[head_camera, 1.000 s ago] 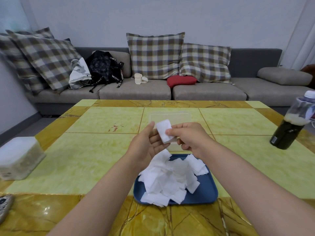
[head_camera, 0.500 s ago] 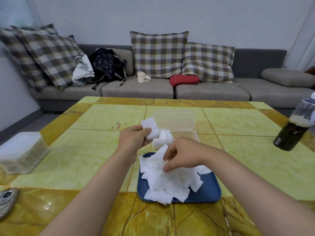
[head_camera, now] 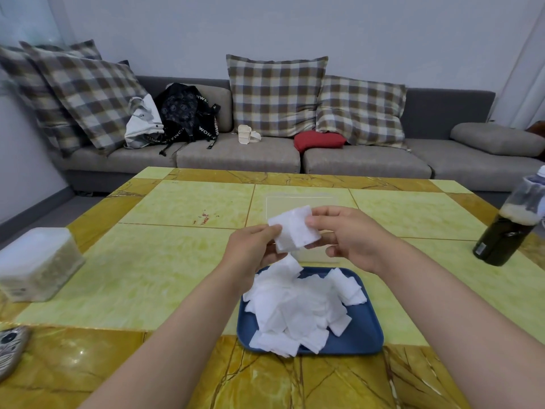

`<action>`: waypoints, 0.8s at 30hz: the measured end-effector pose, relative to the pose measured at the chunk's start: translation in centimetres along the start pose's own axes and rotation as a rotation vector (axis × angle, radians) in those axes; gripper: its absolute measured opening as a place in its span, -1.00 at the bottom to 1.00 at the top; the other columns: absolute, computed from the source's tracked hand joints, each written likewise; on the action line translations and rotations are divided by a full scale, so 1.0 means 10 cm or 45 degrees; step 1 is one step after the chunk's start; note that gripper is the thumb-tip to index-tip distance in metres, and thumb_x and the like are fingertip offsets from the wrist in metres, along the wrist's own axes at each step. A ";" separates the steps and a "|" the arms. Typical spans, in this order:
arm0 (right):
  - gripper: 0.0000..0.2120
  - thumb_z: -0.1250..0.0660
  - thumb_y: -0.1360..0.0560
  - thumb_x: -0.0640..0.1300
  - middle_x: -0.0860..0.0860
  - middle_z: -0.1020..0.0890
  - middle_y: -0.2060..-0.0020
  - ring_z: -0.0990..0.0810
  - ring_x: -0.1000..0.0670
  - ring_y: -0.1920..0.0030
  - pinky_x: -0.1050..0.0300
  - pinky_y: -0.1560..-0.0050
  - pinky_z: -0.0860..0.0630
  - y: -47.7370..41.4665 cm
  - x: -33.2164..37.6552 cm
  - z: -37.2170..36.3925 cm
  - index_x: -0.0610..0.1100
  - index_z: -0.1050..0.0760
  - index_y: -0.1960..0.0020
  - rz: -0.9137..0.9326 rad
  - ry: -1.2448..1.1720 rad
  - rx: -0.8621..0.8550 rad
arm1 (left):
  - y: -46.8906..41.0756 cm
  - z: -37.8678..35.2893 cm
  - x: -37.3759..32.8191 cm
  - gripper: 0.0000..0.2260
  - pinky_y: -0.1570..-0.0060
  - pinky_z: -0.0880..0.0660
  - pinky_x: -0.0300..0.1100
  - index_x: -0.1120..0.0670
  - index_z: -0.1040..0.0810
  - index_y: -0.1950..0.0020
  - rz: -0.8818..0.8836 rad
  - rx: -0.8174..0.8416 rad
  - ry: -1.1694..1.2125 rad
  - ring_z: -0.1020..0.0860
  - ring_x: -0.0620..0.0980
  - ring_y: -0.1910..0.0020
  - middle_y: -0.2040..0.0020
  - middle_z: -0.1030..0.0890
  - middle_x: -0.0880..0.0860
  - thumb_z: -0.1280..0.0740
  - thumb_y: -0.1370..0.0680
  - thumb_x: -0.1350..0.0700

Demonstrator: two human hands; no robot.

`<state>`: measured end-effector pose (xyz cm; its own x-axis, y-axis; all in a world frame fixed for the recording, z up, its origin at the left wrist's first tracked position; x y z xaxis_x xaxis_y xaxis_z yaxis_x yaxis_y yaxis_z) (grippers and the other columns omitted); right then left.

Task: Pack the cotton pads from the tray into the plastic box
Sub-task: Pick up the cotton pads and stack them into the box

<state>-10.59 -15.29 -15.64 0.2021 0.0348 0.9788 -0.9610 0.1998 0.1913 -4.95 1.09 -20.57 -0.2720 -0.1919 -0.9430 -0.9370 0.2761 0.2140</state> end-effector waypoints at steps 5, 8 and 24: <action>-0.87 -0.53 -0.47 -0.14 -0.02 -0.76 0.19 -0.64 0.03 0.40 0.25 0.49 -0.23 0.02 0.03 0.03 -0.12 -0.68 0.00 0.072 0.239 -0.134 | 0.08 -0.21 0.02 -0.81 0.15 -0.65 -0.20 0.27 -0.66 -0.15 0.033 0.153 0.038 -0.73 0.09 0.02 0.00 -0.74 0.19 -0.34 -0.60 0.23; -0.91 -0.55 -0.44 -0.12 0.07 -0.71 0.27 -0.54 0.07 0.49 0.31 0.51 -0.32 0.03 0.10 0.08 -0.10 -0.69 0.10 0.158 0.375 -0.210 | 0.10 -0.24 0.02 -0.81 0.10 -0.66 -0.18 0.27 -0.66 -0.15 0.047 0.185 0.038 -0.72 0.09 -0.02 -0.02 -0.73 0.20 -0.33 -0.60 0.25; -0.82 -0.52 -0.42 0.04 0.09 -0.64 0.21 -0.60 0.08 0.22 0.16 0.19 -0.54 0.00 0.21 0.09 -0.03 -0.60 0.12 0.417 0.785 -0.316 | 0.04 -0.02 0.00 -0.83 -0.01 -0.67 -0.09 0.27 -0.67 -0.08 0.015 0.015 -0.192 -0.73 0.16 0.06 0.04 -0.74 0.21 -0.44 -0.54 0.21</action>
<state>-10.31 -16.15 -13.54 0.0523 0.6597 0.7497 -0.9341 0.2978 -0.1969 -5.38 0.98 -20.40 -0.2459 -0.0455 -0.9682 -0.9312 0.2883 0.2229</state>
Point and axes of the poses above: each hand's wrist, its own y-axis away from the middle knuckle, its own z-axis out of the back of the hand, x = y × z, the point moved 10 cm from there along -y, towards the middle knuckle
